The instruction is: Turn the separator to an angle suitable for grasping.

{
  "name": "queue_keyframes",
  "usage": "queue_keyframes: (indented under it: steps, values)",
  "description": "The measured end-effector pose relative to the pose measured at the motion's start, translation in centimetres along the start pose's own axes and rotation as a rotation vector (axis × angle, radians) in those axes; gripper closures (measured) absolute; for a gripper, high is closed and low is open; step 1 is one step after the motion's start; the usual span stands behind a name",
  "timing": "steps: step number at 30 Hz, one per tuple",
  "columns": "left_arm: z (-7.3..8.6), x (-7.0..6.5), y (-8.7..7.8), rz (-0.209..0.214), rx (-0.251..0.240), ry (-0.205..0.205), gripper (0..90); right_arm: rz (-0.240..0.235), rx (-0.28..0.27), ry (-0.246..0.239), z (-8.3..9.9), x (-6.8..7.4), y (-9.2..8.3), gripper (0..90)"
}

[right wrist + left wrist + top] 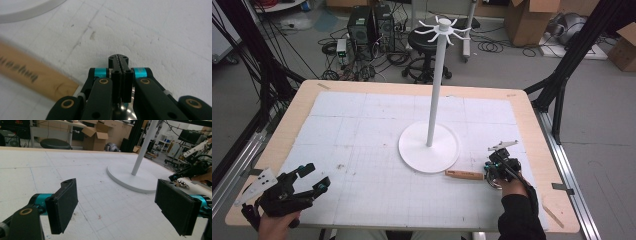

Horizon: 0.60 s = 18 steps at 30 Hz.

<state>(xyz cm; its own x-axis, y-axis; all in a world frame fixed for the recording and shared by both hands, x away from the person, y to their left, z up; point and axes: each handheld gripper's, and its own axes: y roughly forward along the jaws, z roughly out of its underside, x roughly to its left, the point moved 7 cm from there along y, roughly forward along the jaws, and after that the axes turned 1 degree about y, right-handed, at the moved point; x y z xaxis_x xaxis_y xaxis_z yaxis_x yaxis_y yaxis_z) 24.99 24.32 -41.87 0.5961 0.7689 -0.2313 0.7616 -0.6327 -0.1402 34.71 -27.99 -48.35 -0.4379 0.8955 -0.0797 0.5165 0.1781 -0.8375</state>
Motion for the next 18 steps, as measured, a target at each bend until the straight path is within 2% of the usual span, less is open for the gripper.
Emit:
queue_keyframes:
  steps: [7,8,10,13,18]
  values:
    - [0.0,0.0,0.1,-0.001,0.004,0.001,18.9,-0.035,-0.021,0.019,1.7,-0.1,-1.1,89.3]
    - [0.0,-0.1,0.1,-0.002,0.003,0.0,18.9,-0.051,-0.018,0.009,2.1,0.2,-1.4,89.3]
    - [0.0,0.0,0.1,-0.003,0.004,0.001,18.9,-0.053,-0.014,-0.007,2.5,0.4,-1.7,89.3]
    - [0.0,0.0,0.1,-0.005,0.005,-0.001,18.9,-0.056,-0.014,-0.003,2.9,0.7,-2.0,89.3]
    - [0.0,0.0,0.1,-0.006,0.005,-0.005,18.9,-0.063,-0.019,-0.024,4.2,1.5,-2.9,89.3]
